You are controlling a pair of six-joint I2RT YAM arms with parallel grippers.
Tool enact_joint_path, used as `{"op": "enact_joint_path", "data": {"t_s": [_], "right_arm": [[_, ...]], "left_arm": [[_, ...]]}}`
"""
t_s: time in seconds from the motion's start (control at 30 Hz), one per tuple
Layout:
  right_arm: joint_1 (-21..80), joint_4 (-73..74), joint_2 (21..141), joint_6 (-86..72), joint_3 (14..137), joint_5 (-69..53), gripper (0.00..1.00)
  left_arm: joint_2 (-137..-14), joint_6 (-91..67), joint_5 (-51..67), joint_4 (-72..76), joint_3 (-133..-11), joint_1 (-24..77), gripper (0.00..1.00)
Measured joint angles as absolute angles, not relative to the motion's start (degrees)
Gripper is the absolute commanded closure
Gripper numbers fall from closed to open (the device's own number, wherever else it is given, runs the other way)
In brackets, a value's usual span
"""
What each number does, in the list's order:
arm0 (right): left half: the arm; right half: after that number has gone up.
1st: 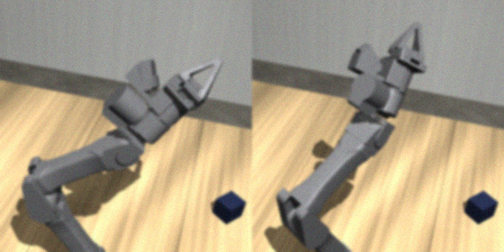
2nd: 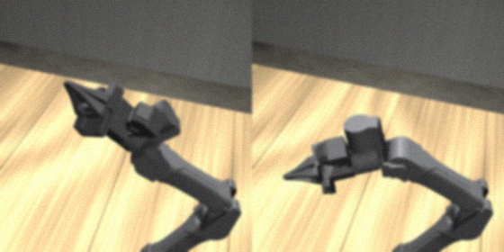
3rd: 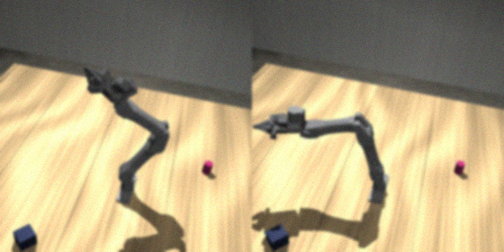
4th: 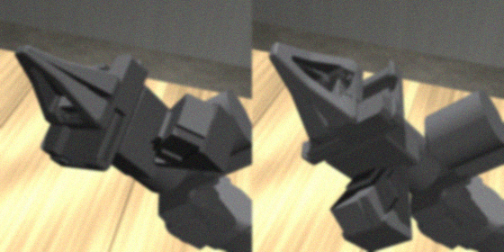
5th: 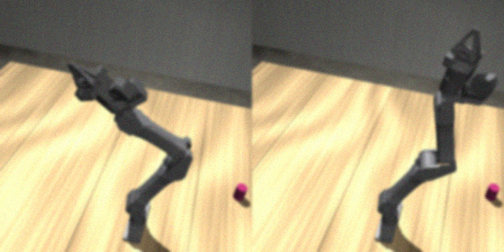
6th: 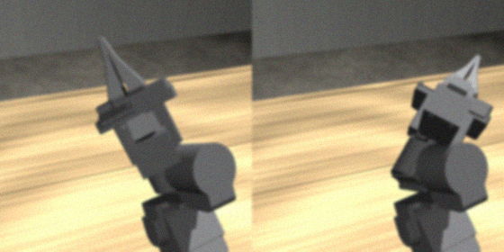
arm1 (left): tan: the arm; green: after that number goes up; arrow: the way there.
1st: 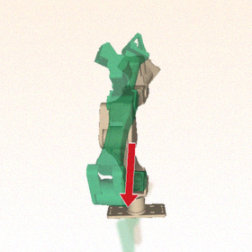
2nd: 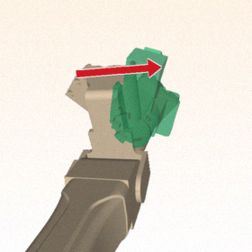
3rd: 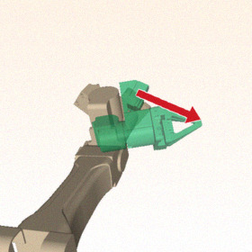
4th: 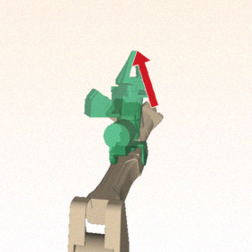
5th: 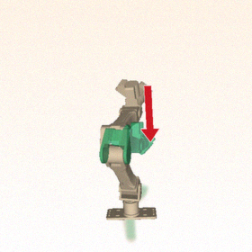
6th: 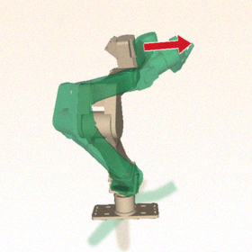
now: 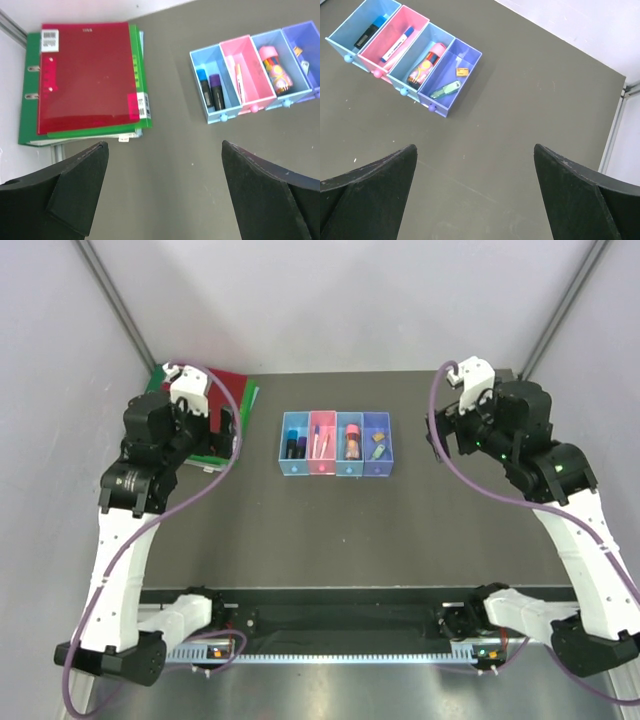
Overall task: Sort the stationery into containers
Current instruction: Reset both arms
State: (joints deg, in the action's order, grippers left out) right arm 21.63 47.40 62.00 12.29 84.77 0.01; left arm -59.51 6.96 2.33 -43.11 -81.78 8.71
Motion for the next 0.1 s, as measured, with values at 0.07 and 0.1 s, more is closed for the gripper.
{"op": "enact_joint_path", "data": {"t_s": [0.07,0.1], "right_arm": [[21.63,47.40,62.04,12.49,84.77,-0.23,0.00],[21.63,47.37,62.04,12.53,84.77,-0.34,0.00]], "left_arm": [[-59.68,6.96,2.31,-43.92,-81.56,8.71,0.01],[-59.77,6.96,2.31,-44.10,-81.54,8.71,0.01]]}}
